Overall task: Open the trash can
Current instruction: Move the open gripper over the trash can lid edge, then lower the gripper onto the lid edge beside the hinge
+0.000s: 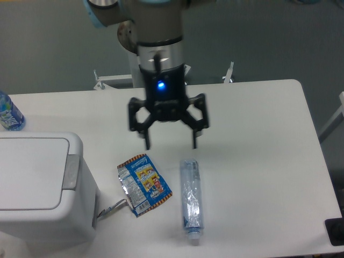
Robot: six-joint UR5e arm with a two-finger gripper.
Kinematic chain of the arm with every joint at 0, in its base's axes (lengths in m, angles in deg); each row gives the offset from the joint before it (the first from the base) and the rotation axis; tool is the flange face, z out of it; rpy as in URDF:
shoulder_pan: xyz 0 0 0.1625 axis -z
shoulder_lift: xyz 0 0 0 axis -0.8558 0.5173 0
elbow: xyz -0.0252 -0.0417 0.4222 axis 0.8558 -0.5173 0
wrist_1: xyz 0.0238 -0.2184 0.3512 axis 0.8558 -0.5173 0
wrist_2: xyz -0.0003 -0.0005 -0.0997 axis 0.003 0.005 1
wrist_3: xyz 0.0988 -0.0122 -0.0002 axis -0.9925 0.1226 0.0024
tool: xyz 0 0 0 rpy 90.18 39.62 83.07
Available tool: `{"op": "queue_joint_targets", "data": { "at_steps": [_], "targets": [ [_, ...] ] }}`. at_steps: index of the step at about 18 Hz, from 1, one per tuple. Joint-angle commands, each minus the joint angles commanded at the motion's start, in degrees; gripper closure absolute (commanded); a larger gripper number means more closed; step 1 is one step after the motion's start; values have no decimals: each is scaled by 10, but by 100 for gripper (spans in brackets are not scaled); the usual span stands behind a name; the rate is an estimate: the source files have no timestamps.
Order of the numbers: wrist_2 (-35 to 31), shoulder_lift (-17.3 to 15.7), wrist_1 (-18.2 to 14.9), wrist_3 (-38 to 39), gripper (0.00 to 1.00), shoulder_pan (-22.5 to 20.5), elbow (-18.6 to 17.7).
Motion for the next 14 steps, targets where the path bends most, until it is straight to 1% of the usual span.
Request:
{"op": "queue_joint_targets", "data": {
  "at_steps": [2, 4, 7, 14],
  "targets": [
    [1, 18, 0, 50, 0, 11, 17],
    [1, 33, 5, 83, 0, 26, 25],
    [2, 41, 11, 102, 0, 42, 23],
    [2, 49, 12, 103, 0, 60, 24]
  ]
}}
